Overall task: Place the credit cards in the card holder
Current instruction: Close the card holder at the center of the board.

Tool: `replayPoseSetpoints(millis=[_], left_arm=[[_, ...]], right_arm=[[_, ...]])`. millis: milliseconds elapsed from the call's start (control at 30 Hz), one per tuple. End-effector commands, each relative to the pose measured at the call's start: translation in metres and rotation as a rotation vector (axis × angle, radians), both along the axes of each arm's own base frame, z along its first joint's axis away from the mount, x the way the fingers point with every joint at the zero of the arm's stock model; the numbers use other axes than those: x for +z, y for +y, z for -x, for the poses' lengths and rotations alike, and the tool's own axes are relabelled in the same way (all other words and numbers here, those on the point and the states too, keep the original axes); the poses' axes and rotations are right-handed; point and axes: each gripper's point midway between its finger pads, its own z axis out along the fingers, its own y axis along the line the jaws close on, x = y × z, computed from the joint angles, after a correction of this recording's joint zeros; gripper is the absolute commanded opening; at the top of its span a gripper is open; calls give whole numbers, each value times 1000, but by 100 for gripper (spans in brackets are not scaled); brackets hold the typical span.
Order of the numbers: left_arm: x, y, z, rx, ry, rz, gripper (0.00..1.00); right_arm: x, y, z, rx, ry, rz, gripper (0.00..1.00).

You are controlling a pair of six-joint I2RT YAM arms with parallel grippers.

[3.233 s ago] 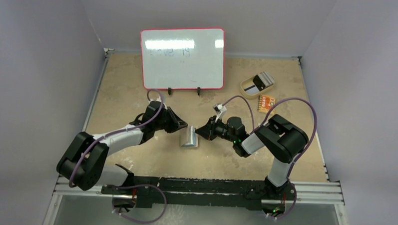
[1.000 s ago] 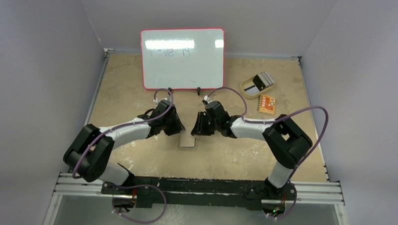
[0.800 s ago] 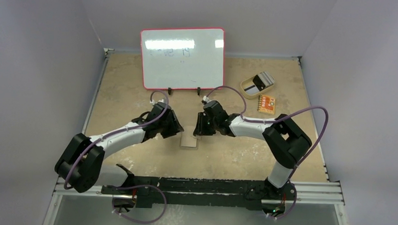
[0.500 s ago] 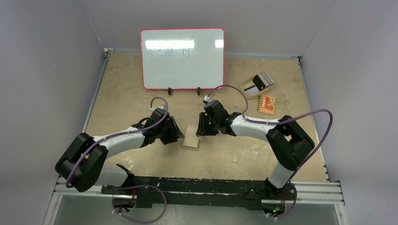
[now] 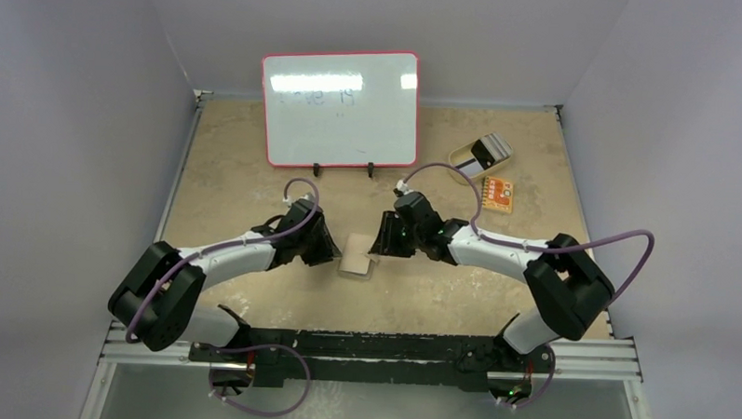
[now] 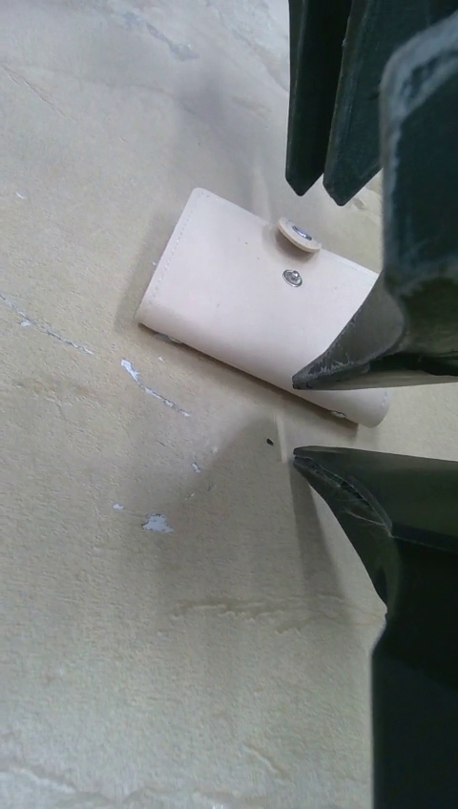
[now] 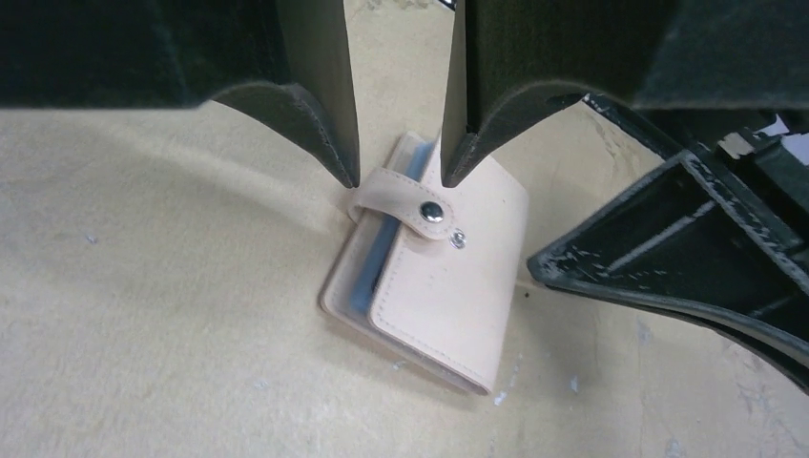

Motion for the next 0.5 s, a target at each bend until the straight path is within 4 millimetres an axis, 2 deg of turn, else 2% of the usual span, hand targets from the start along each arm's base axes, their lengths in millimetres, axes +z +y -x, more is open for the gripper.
replayPoseSetpoints(millis=[0, 100, 200, 467], left_arm=[[32, -6, -21, -5, -104, -6, 24], [46, -19, -26, -24, -142, 60, 16], [46, -28, -27, -38, -147, 107, 10], [1, -26, -18, -40, -53, 25, 7]], right_arm=[[7, 0, -2, -55, 8, -112, 37], [9, 3, 0, -52, 9, -168, 36], [9, 7, 1, -41, 18, -190, 35], [2, 10, 2, -37, 35, -195, 33]])
